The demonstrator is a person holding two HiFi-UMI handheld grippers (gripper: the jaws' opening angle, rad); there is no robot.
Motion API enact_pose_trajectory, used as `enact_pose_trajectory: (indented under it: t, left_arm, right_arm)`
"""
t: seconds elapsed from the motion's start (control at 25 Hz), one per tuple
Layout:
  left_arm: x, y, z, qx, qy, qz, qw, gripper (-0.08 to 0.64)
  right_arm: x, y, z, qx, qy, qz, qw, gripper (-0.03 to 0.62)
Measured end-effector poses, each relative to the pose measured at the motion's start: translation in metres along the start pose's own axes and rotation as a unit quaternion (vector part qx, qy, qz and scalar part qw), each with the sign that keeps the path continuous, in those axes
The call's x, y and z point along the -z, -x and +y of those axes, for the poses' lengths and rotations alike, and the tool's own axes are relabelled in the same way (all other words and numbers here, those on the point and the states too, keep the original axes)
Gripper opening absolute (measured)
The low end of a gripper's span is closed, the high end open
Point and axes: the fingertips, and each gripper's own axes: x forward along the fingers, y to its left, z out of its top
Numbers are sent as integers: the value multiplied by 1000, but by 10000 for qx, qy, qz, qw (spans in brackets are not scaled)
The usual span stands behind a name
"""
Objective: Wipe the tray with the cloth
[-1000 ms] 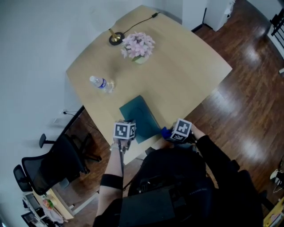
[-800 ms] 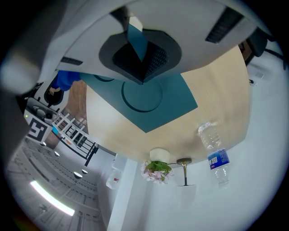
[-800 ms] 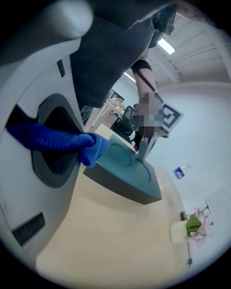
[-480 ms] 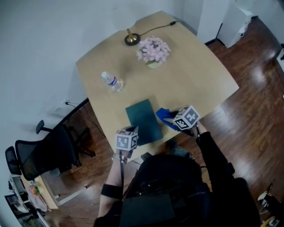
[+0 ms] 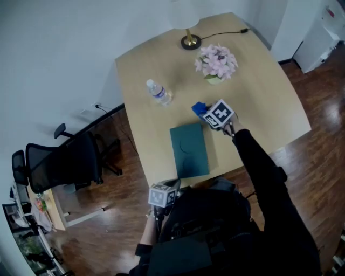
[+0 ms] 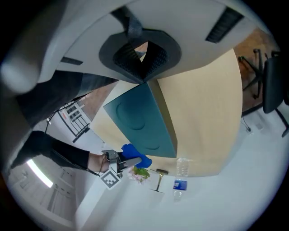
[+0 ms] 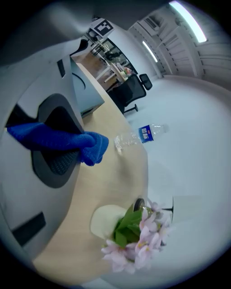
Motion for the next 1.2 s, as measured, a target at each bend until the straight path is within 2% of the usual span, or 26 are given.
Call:
enact_pose_trajectory:
  t: [0.12,0.28,0.52,0.72,0.84,1.0,1.08,1.2]
  left_arm:
    - [-3,2,-3,-27,417,-95,9991,0]
    - [4,-2,0,-190,631,-47,9978,0]
    - [1,-5,9,-183,859,-118,9961,0]
    - [-3,-2,33,-467,862,-141,9951,0]
    - [-20,-2,57,-666,735,-189,9949,0]
    - [-56,-2,99,-948,497,-302,9938,0]
    - [-80,-6,117,-1085,356,-361,9928,0]
    - [-109,-9,139,-1226,145,-393,9916,0]
  right_arm:
    - [-4,-24,8,-343,367,289,9983,98]
    - [7,-40,15,-604,626,639,9942,98]
    - [7,-40,20,-813,505,606,9936,98]
    - [16,-28,16,-767,418,637,9941,98]
    - [26,-11,12,-652,130,461,9967,98]
    - [56,23,13,-353,-565,254,9975,98]
    - [78,38,18,-179,-931,139,9954,98]
    - [113,53,41,-180,-1487,4,9887,98]
